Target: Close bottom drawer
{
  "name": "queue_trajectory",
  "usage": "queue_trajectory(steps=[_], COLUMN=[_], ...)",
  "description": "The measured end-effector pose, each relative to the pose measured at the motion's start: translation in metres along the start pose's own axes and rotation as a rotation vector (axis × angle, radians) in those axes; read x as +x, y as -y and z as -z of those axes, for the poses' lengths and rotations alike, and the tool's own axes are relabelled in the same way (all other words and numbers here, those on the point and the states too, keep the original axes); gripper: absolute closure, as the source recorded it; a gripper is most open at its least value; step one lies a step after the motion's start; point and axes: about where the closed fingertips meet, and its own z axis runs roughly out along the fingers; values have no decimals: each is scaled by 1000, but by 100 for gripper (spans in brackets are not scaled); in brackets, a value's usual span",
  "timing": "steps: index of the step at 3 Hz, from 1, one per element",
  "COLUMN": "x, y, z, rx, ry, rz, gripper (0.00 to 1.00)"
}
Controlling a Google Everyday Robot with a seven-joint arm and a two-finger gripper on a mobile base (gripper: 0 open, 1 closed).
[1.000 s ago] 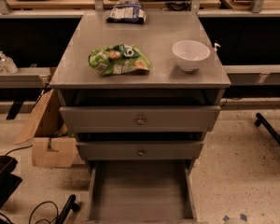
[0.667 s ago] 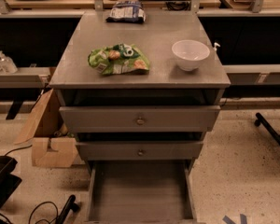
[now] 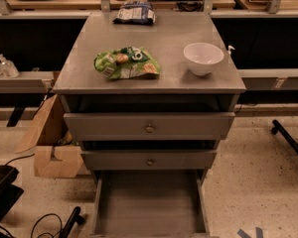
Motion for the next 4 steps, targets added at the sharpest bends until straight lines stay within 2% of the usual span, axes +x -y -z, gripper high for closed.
queue_trajectory(steps=[1,2,3,4], x=[-4,-9,-3,4], y=[-8,-10,14,49], z=[-29,-82,-124,-140], rx=[-26,-49,-41,-11], ry=[43,104,134,129], rz=[-13,-23,-25,-19], gripper=[100,100,100,100])
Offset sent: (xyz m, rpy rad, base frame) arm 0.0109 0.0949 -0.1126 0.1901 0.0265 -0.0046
